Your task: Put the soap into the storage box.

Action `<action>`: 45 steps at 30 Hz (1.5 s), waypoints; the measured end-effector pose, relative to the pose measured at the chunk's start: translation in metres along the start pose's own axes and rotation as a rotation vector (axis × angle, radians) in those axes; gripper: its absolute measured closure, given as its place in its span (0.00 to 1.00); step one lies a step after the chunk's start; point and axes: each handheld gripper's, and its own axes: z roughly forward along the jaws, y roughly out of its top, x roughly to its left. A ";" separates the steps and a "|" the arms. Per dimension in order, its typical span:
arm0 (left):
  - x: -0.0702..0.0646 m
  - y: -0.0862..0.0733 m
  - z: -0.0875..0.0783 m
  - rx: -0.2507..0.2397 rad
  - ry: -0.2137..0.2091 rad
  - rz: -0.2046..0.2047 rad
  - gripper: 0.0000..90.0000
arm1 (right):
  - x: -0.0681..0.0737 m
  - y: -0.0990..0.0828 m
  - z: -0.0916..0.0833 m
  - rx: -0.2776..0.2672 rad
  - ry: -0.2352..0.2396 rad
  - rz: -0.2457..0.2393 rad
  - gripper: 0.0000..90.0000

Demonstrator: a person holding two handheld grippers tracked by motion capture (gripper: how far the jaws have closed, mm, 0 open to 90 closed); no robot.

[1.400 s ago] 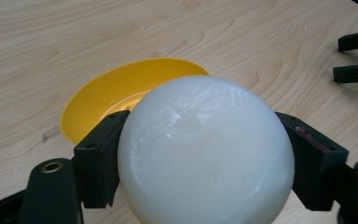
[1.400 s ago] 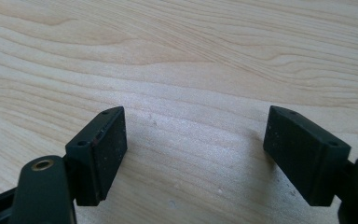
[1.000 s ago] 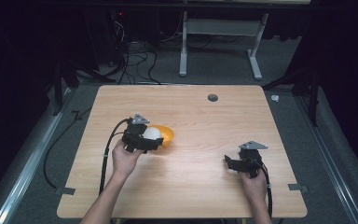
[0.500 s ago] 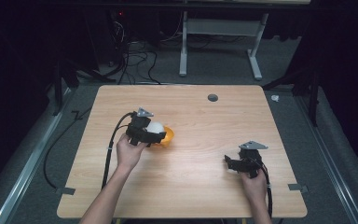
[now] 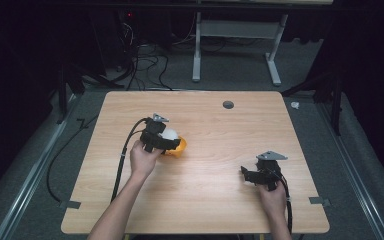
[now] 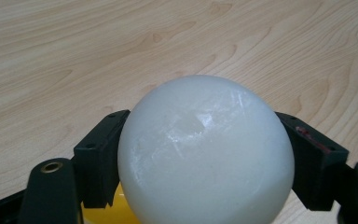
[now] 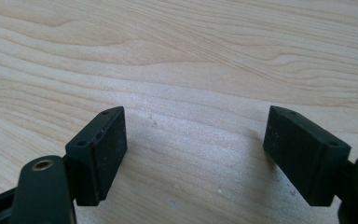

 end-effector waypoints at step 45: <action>0.010 -0.006 0.023 0.028 0.034 -0.063 0.27 | 0.000 0.000 0.000 0.000 0.002 0.007 0.25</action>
